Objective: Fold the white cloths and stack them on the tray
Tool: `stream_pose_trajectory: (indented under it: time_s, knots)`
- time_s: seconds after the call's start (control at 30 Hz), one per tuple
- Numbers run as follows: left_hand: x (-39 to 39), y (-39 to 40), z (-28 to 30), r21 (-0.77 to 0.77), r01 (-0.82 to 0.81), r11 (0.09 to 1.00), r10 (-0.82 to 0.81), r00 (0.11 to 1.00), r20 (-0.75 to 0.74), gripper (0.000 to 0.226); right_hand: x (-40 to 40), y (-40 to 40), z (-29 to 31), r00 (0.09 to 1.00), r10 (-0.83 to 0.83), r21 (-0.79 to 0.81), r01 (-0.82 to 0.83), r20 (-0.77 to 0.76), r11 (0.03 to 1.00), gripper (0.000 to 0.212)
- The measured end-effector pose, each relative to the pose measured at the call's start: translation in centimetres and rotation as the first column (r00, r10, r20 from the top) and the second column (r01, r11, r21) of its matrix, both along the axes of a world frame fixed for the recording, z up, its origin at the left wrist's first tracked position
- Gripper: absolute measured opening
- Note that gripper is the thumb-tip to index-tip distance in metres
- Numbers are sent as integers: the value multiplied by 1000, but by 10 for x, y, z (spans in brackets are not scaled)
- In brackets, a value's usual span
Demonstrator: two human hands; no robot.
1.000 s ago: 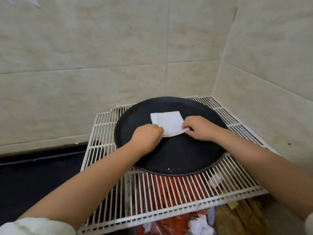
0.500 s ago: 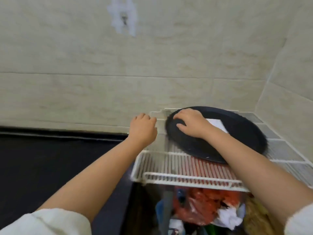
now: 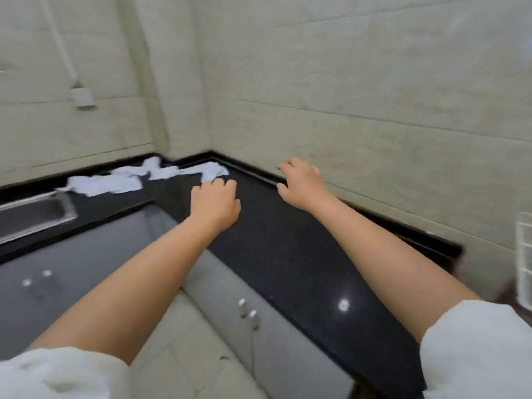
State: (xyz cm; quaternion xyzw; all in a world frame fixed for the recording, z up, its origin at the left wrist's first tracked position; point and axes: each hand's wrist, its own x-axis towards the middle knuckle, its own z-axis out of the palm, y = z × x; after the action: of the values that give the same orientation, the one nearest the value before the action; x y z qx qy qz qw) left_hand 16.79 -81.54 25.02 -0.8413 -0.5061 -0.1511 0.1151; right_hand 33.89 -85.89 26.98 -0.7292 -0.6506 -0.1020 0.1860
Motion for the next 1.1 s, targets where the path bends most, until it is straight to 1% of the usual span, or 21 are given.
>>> stream_pose_trajectory:
  time_s: [0.1,0.2,0.37,0.47,0.53,0.63,0.83,0.97,1.1]
  knots:
    - [-73,43,-5,7,-162,987,162,987,-6,36,-65,59,-7,995,105,-19,-104,-1,994,43]
    - [-133,88,-14,9,-273,962,273,962,-21,35,-119,119,-19,983,181,-54,-181,-5,982,45]
    - [-206,184,-33,6,-362,932,361,930,-70,37,-190,231,-39,958,284,-103,-288,-48,952,45]
    - [-242,253,-47,-38,-403,914,398,913,-90,37,-225,308,-46,942,326,-120,-334,-82,935,46]
    - [-264,294,-57,-68,-421,905,412,904,-110,35,-245,356,-49,936,338,-140,-349,-98,926,50]
    - [-295,351,-68,-96,-439,893,427,896,-121,33,-272,422,-54,932,349,-182,-362,-102,914,50]
    - [-359,463,-84,-141,-486,862,473,873,-118,36,-323,544,-82,931,354,-272,-365,-91,890,52]
    - [-404,550,-104,-167,-470,867,452,881,-136,38,-352,628,-110,943,321,-314,-330,-84,890,52]
    - [-441,643,-121,-220,-413,884,392,910,-135,37,-377,708,-134,965,248,-360,-261,-84,896,51]
